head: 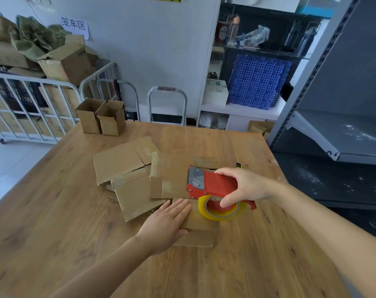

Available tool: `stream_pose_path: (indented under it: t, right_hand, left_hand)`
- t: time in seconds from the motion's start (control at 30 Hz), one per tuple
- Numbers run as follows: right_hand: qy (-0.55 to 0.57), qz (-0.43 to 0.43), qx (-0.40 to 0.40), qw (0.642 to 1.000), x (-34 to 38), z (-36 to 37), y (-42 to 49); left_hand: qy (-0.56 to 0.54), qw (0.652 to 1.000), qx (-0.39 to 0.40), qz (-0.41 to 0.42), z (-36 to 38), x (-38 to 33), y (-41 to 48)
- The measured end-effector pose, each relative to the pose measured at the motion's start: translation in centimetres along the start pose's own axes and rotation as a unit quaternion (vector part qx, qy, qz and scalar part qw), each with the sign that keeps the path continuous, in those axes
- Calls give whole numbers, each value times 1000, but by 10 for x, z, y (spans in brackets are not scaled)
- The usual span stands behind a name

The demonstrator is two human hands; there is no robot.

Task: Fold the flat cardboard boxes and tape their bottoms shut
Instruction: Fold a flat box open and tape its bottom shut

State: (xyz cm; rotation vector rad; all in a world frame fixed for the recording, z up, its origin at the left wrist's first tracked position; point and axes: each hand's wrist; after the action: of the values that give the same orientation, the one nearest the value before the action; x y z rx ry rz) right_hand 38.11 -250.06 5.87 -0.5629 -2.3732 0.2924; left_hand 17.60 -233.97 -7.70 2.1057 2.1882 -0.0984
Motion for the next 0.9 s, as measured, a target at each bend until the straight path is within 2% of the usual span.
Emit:
stream_pose_path:
  t: [0.1,0.3,0.37,0.43,0.47,0.53,0.57,0.6,0.63,0.77,0.9]
  right_hand:
    - [8,-2,4,1000,-1,2,-1]
    - [16,-9,12,1000,1,3,2]
    - [13,-8,12,1000,0,3,2]
    - [13,-8,11,1000,-1,3,2]
    - [18,-8,12,1000,-2,3,2]
    - [25,-6,16,1000,-2,3,3]
    - [25,-6,18,1000,-2,3,4]
    - [22,-6,20,1000,-2,3,5]
    - [20,-7,20,1000,-2,4,5]
    - [18,-8,21,1000,1,4,6]
    - [15,-7,23,1000,2,4,5]
  left_hand:
    - [-60,997,51,-20,-7,2,1]
    - [-148,987,39,-54,-5,3,-3]
    - [-235,967,-10,-100,-8,4,-4]
    - [-347,914,-113,-178,-24,1,1]
    - [-408,869,-161,-228,-35,-1,6]
    - [-555,746,-197,-311,-63,-3,18]
    - [-621,686,-187,-330,-74,-2,24]
    - [-669,642,-164,-338,-83,-1,27]
    - [-695,618,-139,-340,-89,1,30]
    - [-731,584,-72,-345,-100,1,33]
    - [-760,543,-38,-355,-101,4,35]
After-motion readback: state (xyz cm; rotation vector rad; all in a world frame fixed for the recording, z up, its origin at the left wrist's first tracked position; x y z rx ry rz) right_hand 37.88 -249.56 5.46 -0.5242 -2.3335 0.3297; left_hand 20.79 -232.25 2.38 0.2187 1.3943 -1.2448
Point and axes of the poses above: each hand's wrist, its own y-axis towards the middle knuckle, its own z-axis out of the palm, x = y × z, and after that the axes turned 5 degrees about -y, right-handed
